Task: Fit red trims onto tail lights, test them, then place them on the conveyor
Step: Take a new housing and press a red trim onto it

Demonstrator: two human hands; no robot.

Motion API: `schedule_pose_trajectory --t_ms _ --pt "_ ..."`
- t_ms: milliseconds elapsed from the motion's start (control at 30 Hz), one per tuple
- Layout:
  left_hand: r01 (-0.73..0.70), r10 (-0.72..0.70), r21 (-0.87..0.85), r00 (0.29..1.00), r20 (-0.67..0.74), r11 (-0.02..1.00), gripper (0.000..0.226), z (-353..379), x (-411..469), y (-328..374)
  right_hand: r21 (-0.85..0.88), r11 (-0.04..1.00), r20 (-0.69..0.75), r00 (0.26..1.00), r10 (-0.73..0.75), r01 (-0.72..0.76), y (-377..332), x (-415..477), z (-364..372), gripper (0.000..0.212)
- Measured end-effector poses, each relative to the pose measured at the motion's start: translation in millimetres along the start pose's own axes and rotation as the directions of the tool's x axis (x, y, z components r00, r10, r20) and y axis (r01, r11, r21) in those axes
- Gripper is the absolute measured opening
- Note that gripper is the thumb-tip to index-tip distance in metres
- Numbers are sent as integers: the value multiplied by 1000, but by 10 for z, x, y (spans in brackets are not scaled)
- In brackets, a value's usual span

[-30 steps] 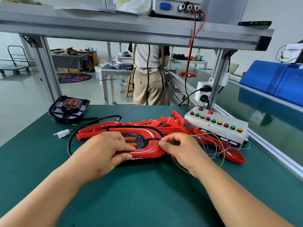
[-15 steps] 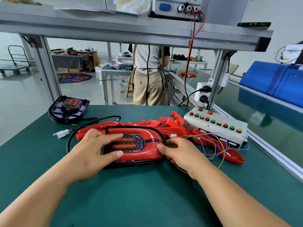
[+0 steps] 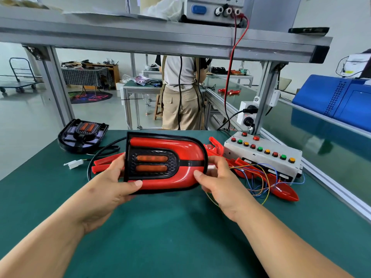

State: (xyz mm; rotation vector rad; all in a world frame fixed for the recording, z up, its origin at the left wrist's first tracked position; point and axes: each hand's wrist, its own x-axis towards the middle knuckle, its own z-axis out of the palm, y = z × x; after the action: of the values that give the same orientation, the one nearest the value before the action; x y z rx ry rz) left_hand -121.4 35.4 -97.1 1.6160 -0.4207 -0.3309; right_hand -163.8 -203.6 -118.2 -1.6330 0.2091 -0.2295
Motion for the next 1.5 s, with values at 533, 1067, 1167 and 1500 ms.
schedule_pose_trajectory --t_ms 533,1067,1167,1500 --pt "-100 104 -133 994 24 986 48 90 40 -23 470 883 175 981 -88 -4 -147 -69 23 31" --pt "61 -34 -190 989 142 980 40 -94 142 -103 451 872 217 971 99 -189 -125 -21 -41 34" --pt "81 -48 -201 985 166 976 40 -139 136 -118 457 865 219 969 117 -207 -140 -13 -70 29" --pt "229 -158 -139 906 393 964 61 -507 106 -12 171 939 418 885 206 -300 -259 -60 -226 33"
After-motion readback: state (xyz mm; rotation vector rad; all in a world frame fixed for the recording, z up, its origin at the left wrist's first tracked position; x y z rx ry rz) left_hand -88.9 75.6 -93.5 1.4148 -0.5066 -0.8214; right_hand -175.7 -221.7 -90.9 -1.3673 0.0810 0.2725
